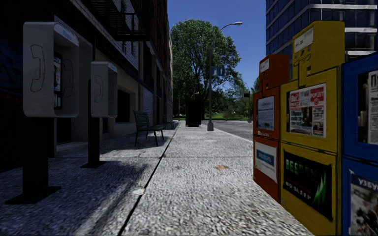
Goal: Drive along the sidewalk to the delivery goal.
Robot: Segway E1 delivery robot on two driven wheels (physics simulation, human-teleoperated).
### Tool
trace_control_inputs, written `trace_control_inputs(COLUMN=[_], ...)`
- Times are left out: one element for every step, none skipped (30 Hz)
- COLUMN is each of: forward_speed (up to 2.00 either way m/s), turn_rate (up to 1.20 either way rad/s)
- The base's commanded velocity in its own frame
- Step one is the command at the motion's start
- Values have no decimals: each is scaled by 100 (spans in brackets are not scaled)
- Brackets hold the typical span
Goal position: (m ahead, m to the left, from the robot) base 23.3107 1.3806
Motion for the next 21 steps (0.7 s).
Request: trace_control_inputs(forward_speed=[200,200,200,200,200,200,200,200,200,200,200,200,200,200,200,200,200,200,200,200,200], turn_rate=[0,0,0,0,0,0,0,0,0,0,0,0,0,0,0,0,0,0,0,0,0])
